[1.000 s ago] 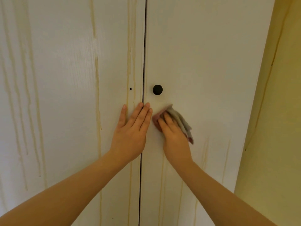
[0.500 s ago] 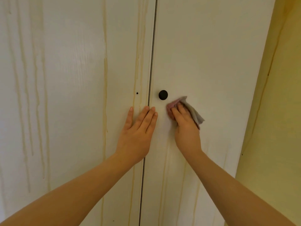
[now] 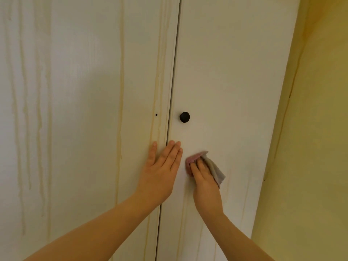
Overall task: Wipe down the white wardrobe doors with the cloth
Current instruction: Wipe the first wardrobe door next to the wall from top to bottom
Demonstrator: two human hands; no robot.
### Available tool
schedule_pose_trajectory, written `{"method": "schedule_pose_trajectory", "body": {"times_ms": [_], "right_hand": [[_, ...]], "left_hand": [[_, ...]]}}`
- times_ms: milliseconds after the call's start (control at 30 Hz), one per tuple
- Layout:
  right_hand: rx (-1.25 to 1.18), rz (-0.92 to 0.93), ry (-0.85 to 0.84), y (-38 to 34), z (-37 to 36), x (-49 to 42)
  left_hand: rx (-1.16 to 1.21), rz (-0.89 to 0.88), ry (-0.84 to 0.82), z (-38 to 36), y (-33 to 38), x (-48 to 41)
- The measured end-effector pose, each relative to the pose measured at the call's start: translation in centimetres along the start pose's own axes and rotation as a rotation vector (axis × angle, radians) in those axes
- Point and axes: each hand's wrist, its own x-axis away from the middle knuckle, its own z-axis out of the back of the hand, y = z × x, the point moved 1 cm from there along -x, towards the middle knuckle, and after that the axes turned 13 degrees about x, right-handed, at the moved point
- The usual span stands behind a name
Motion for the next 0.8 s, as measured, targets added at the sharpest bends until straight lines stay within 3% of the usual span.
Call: {"method": "schedule_pose_trajectory", "body": {"times_ms": [133,333,467,667,800], "right_hand": [[0.118,-0.046,-0.041,0.2,-0.4,1.9],[0.032,-0.123,-0.103,-0.8,1.0,0.0],[0.042,-0.039,-0.061,0.2,-0.2,2.8],[0.049,0.098,0.087,-0.8,-0.8,-0.1],[0.103,0.266,0.066,1.1,-3.4,3.7]], "left_hand": [[0.032,-0.004,-0.055,0.4,-0.2,-0.1],[0.062,0.007,-0.097,0.4,0.5,0.5],[0.059,0.011,-0.092,0.2,0.6,0.5],[0.028,0.055,-0.028,-0.9,1.4,1.1],[-0.01,0.061,-0.024,-1.1,1.5,1.1]]}}
